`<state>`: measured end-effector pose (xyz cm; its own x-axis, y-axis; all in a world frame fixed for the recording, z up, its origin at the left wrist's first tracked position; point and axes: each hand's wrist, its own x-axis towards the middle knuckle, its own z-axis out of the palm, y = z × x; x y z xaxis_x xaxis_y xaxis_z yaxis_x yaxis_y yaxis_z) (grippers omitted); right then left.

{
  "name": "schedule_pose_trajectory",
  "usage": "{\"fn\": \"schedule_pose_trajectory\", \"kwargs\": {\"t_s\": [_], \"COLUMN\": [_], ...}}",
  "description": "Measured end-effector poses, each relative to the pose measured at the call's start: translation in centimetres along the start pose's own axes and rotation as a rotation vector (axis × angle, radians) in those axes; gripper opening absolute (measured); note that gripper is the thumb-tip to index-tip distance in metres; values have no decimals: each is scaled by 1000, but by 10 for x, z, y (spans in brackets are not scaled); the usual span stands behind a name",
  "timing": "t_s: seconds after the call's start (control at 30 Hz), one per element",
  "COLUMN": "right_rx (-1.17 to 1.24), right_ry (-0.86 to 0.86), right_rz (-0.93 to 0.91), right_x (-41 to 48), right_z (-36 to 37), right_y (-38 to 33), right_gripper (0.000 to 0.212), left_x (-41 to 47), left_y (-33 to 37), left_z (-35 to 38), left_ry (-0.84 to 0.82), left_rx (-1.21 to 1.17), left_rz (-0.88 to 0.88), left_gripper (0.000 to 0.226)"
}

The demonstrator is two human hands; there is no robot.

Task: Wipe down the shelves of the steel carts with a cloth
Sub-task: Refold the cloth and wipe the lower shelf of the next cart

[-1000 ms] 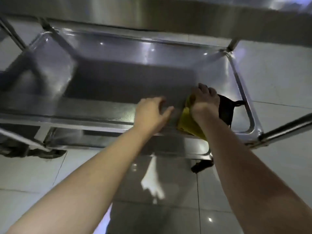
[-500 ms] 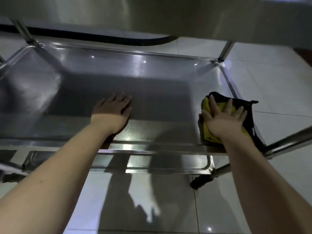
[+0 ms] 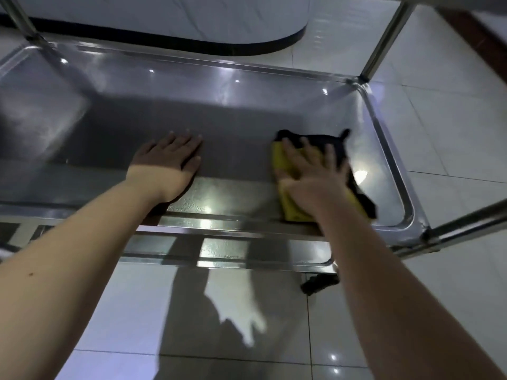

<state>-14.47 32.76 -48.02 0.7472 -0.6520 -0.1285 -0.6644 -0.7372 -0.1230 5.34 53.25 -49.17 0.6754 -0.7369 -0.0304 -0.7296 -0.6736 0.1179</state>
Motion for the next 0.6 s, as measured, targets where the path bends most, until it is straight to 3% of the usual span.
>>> {"fn": "schedule_pose_trajectory", "kwargs": {"t_s": [0.13, 0.27, 0.33, 0.47, 0.6], "right_rx": [14, -35, -12, 18, 41], "right_ry": [-20, -20, -38, -100, -44], "right_rz": [289, 382, 291, -93, -182], "right_x": [-11, -8, -5, -30, -36], "right_z": [-17, -11, -3, 16, 15], "right_y": [97, 63, 3, -127, -109], "right_gripper": [63, 63, 62, 58, 58], "left_x": [0, -1, -2, -5, -9], "left_y": [5, 10, 11, 6, 1], "left_z": [6, 8, 8, 7, 4], "left_ry": [51, 55, 52, 43, 48], "left_rx": [12, 47, 55, 40, -17], "left_rz": [14, 26, 26, 30, 17], "left_gripper": [51, 62, 58, 60, 63]}}
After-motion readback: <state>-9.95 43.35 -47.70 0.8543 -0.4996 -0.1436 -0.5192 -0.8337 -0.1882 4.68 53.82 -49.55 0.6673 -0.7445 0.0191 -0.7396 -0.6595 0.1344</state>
